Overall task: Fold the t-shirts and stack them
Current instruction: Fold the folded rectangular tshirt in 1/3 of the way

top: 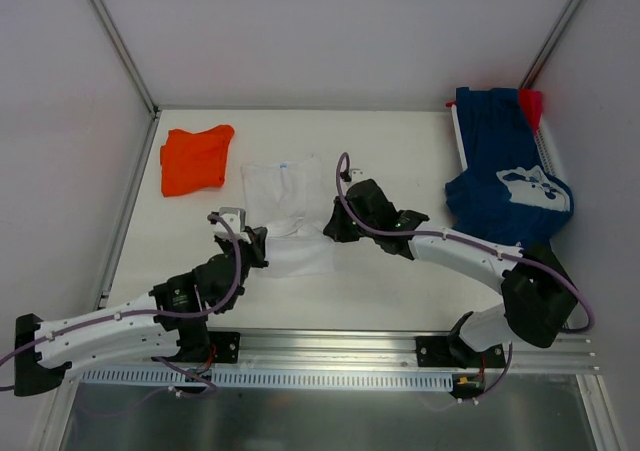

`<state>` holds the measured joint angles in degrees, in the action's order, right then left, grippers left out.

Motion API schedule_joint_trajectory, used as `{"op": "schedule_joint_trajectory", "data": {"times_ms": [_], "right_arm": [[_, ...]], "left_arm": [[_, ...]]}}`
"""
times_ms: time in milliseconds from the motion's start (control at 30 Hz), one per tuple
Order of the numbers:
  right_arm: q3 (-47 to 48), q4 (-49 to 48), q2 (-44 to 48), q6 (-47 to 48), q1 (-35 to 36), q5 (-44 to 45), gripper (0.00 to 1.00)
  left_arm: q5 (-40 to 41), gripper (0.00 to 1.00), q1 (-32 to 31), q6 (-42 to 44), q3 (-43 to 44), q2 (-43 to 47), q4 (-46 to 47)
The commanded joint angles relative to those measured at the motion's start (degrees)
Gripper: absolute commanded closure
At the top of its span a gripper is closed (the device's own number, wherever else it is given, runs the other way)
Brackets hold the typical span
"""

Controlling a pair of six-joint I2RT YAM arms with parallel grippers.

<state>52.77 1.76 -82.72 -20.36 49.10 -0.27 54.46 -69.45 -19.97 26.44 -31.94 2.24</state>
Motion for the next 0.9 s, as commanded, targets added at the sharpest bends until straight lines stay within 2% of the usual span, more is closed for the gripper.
{"op": "schedule_joint_trajectory", "data": {"times_ms": [0, 233, 367, 567, 733, 867], "right_arm": [[1.36, 2.54, -0.25, 2.34, -1.29, -0.94, 1.00], [3.65, 3.16, -3.41, 4.19, -3.04, -2.27, 1.00], [6.11, 0.80, -7.89, 4.63, -3.40, -4.91, 1.00], [15.77, 0.61, -18.17, 5.77, -4.10, -9.04, 1.00], [24.02, 2.28, -24.15, 6.56, -4.80, -10.89, 1.00], [26.24, 2.37, -27.76, 6.74, -5.51, -11.68, 1.00]], "left_arm": [[-5.21, 1.00, 4.83, -5.95, -1.38, -2.68, 0.13], [-11.91, 1.00, 10.29, -9.47, -3.93, -9.53, 4.96], [-12.45, 1.00, 12.23, -10.18, -4.11, -12.52, 8.30], [-10.60, 1.00, 16.27, -10.27, -1.92, -16.13, 9.62], [-12.53, 1.00, 20.14, -9.74, -0.16, -19.64, 11.03], [-13.67, 1.00, 22.51, -10.27, -0.68, -21.93, 13.14]]}}
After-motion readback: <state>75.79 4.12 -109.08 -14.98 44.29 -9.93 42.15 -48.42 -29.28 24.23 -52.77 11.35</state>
